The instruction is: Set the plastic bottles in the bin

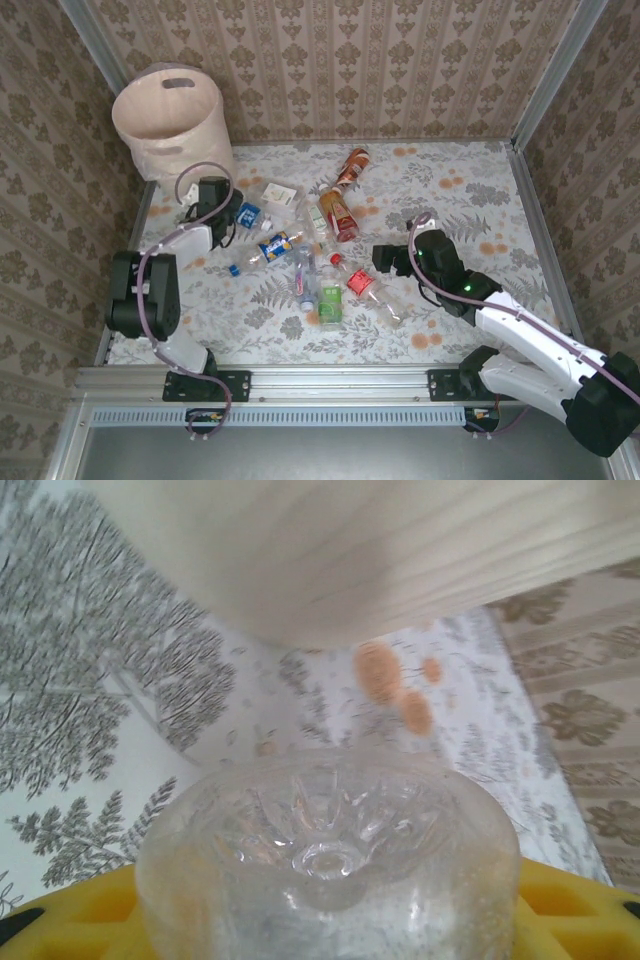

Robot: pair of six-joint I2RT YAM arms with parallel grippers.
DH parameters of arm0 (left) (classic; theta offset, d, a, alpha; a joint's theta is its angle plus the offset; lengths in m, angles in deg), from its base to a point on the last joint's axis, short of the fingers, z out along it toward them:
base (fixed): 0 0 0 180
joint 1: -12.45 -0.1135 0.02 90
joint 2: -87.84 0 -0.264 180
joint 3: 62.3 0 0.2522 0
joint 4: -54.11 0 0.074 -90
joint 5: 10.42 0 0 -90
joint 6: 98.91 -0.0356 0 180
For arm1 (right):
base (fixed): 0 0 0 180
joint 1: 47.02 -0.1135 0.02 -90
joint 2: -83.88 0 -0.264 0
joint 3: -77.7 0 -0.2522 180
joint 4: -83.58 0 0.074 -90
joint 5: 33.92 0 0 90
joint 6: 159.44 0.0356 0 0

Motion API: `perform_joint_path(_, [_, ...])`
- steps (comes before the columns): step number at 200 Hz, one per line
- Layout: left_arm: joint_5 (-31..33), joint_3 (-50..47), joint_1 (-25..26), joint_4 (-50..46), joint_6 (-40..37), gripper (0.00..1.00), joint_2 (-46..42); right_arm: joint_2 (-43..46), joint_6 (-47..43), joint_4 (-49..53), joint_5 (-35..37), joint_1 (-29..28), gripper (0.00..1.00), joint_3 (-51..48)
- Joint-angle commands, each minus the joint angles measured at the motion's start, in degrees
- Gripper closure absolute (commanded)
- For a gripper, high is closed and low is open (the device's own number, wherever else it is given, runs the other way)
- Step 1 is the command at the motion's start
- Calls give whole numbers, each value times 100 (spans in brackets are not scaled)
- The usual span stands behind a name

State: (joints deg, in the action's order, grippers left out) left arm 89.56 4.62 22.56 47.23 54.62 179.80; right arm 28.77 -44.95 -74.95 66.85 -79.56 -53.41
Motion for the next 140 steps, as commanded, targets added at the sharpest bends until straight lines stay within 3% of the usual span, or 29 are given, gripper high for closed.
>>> perform_joint_path(1, [394, -78, 115, 194, -966, 46, -541, -47, -140, -349, 80, -16, 0, -32])
perform_joint_path(74, [813, 662, 960, -89, -2796, 46, -1587, -209, -371, -907, 65, -16, 0, 68])
perform_joint_path(140, [325, 2156, 855, 383, -3918, 45, -1222, -396, -498, -1133, 40, -16, 0, 255])
